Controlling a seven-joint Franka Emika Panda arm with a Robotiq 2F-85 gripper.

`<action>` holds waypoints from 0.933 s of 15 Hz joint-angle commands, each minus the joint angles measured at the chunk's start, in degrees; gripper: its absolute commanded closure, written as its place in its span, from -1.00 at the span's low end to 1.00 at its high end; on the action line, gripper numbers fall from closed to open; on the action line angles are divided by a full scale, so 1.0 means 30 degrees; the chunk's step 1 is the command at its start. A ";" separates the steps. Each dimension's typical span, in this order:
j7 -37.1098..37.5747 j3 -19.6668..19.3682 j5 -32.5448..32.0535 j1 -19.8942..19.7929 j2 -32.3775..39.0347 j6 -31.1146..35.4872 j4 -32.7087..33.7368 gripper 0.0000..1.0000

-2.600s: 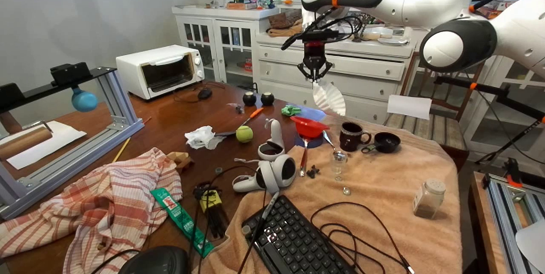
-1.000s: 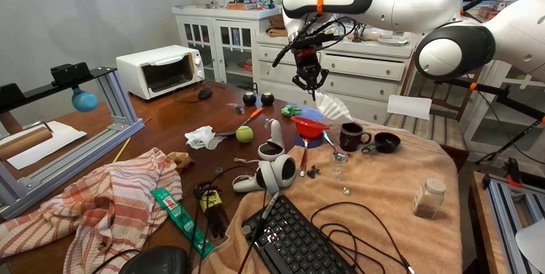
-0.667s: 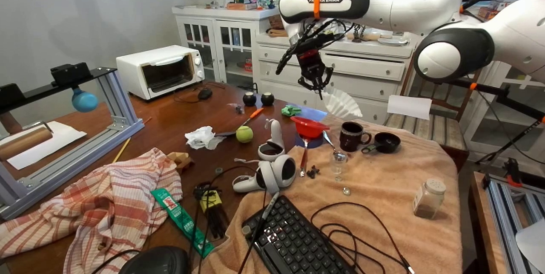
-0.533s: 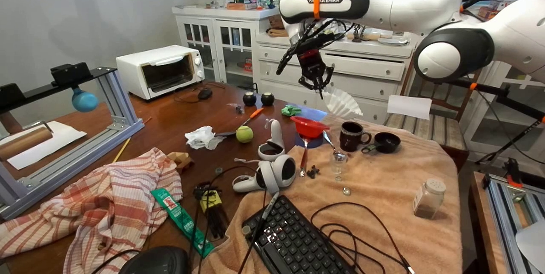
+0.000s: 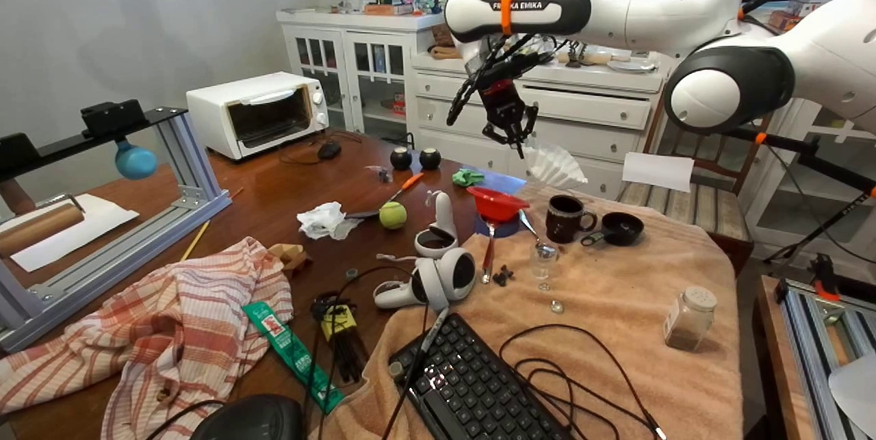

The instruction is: Place the orange bowl on top of the blue tape, remove the green object from the coffee filters and then place the coffee filters on the orange bowl

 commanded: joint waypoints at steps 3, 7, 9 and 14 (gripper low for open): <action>-0.2630 -0.0908 -0.2249 0.1722 0.0694 -0.0899 0.0314 0.99; -0.5039 -0.1902 -0.4601 0.3010 0.1209 -0.0200 0.0589 0.99; -0.6119 -0.2314 -0.5685 0.3528 0.1323 0.0540 0.0660 0.99; -0.7816 -0.2134 -0.6264 0.4264 0.1296 0.3643 0.0497 0.99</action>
